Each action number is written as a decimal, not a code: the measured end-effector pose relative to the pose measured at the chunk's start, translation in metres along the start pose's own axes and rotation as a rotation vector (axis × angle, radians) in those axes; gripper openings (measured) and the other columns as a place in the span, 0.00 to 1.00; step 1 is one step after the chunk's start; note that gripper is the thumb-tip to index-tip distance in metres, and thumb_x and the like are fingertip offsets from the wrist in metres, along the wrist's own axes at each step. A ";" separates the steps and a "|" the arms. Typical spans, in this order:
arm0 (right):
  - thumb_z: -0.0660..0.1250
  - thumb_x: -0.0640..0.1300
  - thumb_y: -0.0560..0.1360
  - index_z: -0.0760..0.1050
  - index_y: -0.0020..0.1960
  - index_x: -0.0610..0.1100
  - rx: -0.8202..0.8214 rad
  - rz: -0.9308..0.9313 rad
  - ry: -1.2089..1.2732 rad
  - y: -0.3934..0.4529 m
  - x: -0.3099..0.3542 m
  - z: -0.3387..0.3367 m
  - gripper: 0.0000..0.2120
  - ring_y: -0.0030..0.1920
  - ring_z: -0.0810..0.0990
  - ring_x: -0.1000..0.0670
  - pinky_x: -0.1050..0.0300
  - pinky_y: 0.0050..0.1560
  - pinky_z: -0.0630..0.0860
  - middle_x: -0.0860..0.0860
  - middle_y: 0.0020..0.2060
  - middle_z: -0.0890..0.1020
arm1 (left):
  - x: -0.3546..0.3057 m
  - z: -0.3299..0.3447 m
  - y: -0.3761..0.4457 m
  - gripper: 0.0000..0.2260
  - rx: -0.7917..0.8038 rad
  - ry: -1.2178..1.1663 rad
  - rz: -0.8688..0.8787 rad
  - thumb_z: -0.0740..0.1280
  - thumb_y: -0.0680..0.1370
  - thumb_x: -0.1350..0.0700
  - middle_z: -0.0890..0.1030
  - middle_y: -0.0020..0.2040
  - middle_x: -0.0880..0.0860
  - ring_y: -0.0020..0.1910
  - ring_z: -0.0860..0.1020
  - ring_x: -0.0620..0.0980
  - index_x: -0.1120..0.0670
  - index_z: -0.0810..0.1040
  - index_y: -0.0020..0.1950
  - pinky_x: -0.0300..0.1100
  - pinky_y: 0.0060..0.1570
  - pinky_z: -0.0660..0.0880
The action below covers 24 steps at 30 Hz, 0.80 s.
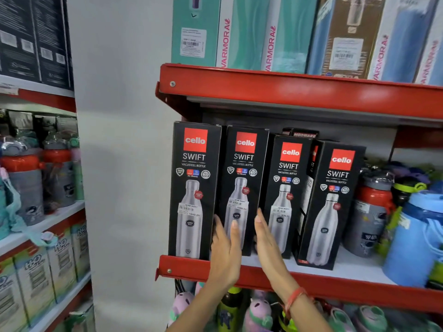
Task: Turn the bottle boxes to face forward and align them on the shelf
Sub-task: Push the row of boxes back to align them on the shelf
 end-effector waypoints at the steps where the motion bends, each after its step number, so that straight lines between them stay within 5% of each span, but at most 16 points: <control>1: 0.47 0.65 0.77 0.49 0.75 0.63 0.011 -0.003 0.008 -0.002 0.000 -0.001 0.27 0.76 0.53 0.56 0.50 0.76 0.50 0.63 0.75 0.56 | -0.002 -0.001 -0.003 0.43 0.000 0.004 0.004 0.41 0.67 0.25 0.46 0.79 0.45 0.77 0.46 0.43 0.45 0.39 0.76 0.46 0.74 0.47; 4: 0.48 0.65 0.75 0.51 0.75 0.63 0.026 -0.003 0.008 -0.015 0.000 -0.006 0.28 0.75 0.56 0.56 0.55 0.73 0.54 0.64 0.73 0.57 | -0.005 -0.004 -0.016 0.36 0.016 0.039 0.007 0.41 0.70 0.30 0.49 0.78 0.44 0.77 0.47 0.44 0.42 0.41 0.76 0.47 0.73 0.48; 11: 0.48 0.73 0.69 0.52 0.70 0.73 0.040 -0.032 -0.032 -0.043 -0.007 -0.015 0.29 0.74 0.62 0.53 0.47 0.75 0.57 0.69 0.64 0.59 | 0.003 -0.020 -0.039 0.33 0.003 0.074 0.038 0.41 0.72 0.31 0.57 0.77 0.44 0.75 0.57 0.44 0.40 0.49 0.75 0.43 0.71 0.52; 18: 0.49 0.70 0.72 0.54 0.72 0.69 0.052 -0.054 -0.065 -0.044 -0.002 -0.020 0.29 0.73 0.63 0.55 0.50 0.75 0.57 0.69 0.66 0.60 | 0.000 -0.021 -0.038 0.30 -0.019 0.173 0.047 0.44 0.76 0.34 0.60 0.76 0.46 0.74 0.60 0.46 0.43 0.53 0.76 0.46 0.71 0.57; 22: 0.51 0.69 0.72 0.62 0.70 0.65 -0.077 -0.082 -0.033 -0.037 -0.007 -0.044 0.28 0.71 0.67 0.55 0.48 0.74 0.61 0.60 0.72 0.67 | -0.018 -0.006 -0.050 0.22 -0.249 0.302 0.314 0.50 0.79 0.40 0.66 0.65 0.44 0.65 0.66 0.39 0.45 0.65 0.70 0.40 0.67 0.65; 24: 0.53 0.66 0.73 0.64 0.70 0.61 -0.158 -0.068 0.023 -0.032 -0.013 -0.061 0.27 0.71 0.66 0.56 0.47 0.74 0.62 0.58 0.72 0.68 | -0.027 0.015 -0.055 0.20 -0.137 0.226 0.375 0.52 0.79 0.42 0.70 0.64 0.42 0.64 0.68 0.36 0.45 0.67 0.68 0.39 0.66 0.67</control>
Point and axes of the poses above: each hand's wrist, its own y-axis towards the middle knuckle, its own z-axis out of the palm, x = y × z, the point moved 3 cm from there along y, towards the middle knuckle
